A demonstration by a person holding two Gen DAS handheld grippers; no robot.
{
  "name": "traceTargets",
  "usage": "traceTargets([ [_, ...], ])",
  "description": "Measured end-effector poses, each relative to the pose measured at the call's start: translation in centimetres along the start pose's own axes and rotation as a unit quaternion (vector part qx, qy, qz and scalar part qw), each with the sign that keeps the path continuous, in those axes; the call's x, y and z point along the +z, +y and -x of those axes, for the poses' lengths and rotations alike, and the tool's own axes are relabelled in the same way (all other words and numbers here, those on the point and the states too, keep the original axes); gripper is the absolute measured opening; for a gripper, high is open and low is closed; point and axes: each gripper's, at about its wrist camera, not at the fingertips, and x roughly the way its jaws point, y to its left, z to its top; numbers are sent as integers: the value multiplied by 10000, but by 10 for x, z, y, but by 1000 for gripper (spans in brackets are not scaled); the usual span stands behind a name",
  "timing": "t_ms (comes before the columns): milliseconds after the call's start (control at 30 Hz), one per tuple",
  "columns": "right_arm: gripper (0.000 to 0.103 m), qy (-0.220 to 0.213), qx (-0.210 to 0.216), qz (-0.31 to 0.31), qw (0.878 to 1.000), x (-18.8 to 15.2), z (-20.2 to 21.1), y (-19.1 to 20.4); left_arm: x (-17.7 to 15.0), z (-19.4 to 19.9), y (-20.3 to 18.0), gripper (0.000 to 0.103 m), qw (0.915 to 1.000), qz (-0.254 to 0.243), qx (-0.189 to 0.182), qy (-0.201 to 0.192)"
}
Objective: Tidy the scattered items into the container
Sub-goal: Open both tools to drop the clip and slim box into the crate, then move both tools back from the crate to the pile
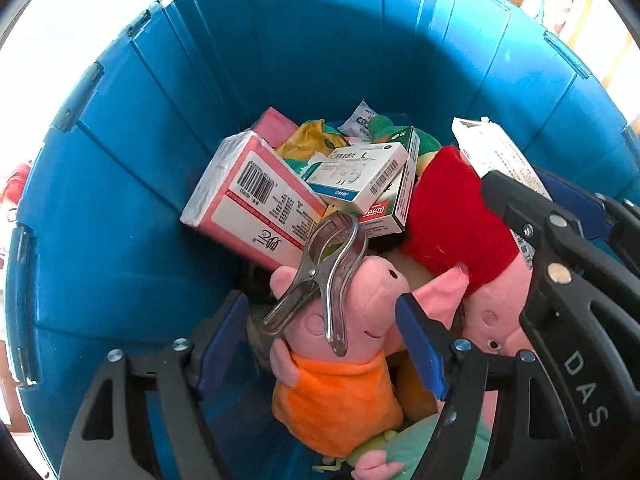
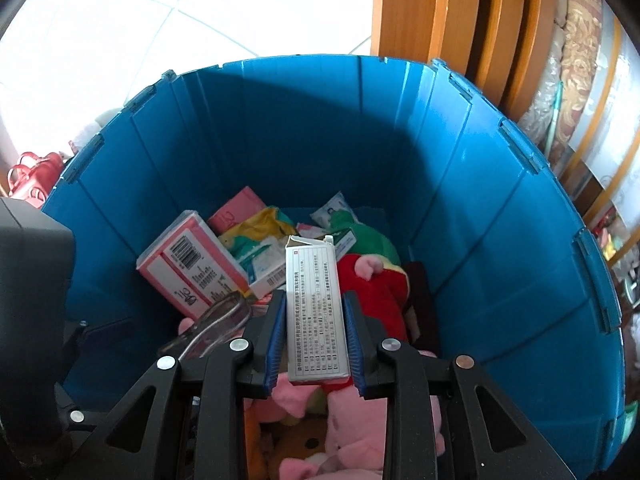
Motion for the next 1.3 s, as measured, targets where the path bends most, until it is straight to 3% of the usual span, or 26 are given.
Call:
traceTargets([
  [67, 31, -14, -14, -6, 10000, 0, 0, 0, 2, -2, 0, 76, 10000, -6, -10, -13],
  [167, 44, -6, -40, -22, 10000, -1, 0, 0, 2, -2, 0, 76, 10000, -26, -1, -31],
  [367, 45, -205, -113, -176, 9996, -1, 8, -4, 2, 6, -1, 76, 9999, -47, -30, -118],
  [600, 45, -716, -494, -314, 9957, 6, 42, -11, -5, 46, 14, 76, 9977, 102, -233, -634],
  [667, 45, -747, -207, -409, 9962, 10, 56, -13, -11, 63, 17, 76, 9966, 68, -291, -769],
  [733, 45, -926, -233, -352, 9948, 11, 78, -11, -18, 82, 22, 76, 9946, 53, -328, -981],
  [867, 56, -1396, -76, -101, 9901, 2, 124, 5, -38, 121, 37, 76, 9891, 162, -460, -1390],
  [933, 56, -1612, 51, -15, 9869, -6, 145, 15, -49, 138, 46, 76, 9862, 219, -523, -1556],
  [1300, 63, -2081, 751, 368, 9745, -46, 192, 103, -120, 192, 124, 80, 9683, 703, -86, -2394],
])
